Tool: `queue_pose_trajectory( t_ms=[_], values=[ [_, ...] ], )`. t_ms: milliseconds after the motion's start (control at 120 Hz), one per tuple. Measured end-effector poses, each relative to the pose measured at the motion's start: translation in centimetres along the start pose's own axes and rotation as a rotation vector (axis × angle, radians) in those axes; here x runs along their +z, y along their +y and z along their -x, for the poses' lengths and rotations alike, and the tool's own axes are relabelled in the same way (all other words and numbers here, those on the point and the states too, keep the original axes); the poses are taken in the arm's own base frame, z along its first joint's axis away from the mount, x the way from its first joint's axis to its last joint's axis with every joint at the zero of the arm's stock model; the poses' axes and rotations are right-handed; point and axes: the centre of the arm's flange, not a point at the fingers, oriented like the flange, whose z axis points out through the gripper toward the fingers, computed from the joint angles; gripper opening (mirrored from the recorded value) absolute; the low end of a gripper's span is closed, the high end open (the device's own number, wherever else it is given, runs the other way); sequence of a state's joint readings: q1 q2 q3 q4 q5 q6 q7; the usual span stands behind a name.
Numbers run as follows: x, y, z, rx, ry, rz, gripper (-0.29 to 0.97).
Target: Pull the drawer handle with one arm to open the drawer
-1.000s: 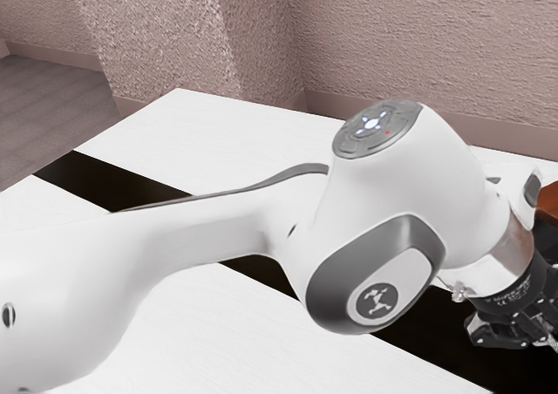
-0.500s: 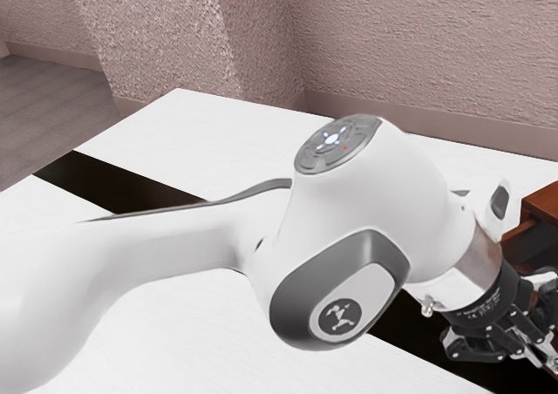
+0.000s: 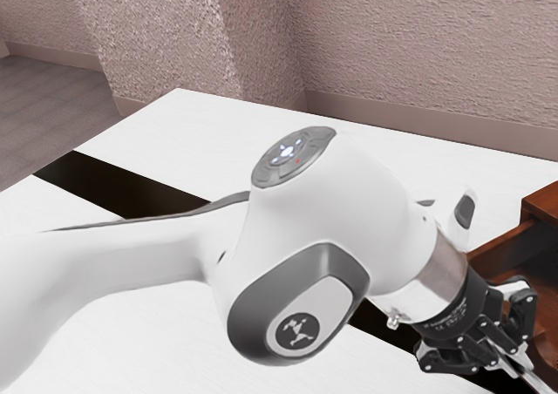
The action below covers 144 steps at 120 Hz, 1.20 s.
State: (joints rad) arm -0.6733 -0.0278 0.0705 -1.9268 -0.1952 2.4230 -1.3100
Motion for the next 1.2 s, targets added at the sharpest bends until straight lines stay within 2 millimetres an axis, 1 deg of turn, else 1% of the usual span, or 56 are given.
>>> queue_pose_trajectory(
  t_ms=[175, 308, 500, 717, 908, 1133, 1150, 1200],
  values=[
    [-0.6, -0.9, 0.3, -0.007, -0.007, 0.007, -0.11],
    [-1.1, -1.7, 0.9, -0.005, -0.015, 0.013, -0.11],
    [-1.2, -2.4, 1.6, -0.004, -0.025, 0.016, -0.11],
    [-2.1, -3.8, 2.1, -0.003, -0.031, 0.024, -0.11],
    [-2.9, -4.9, 1.5, -0.016, -0.027, 0.032, -0.11],
    [-2.9, -5.1, 1.4, -0.021, -0.028, 0.039, -0.11],
    [-2.9, -5.1, 1.4, -0.022, -0.028, 0.039, -0.10],
    [-3.1, -5.2, 1.4, -0.023, -0.027, 0.043, -0.02]
  ],
)
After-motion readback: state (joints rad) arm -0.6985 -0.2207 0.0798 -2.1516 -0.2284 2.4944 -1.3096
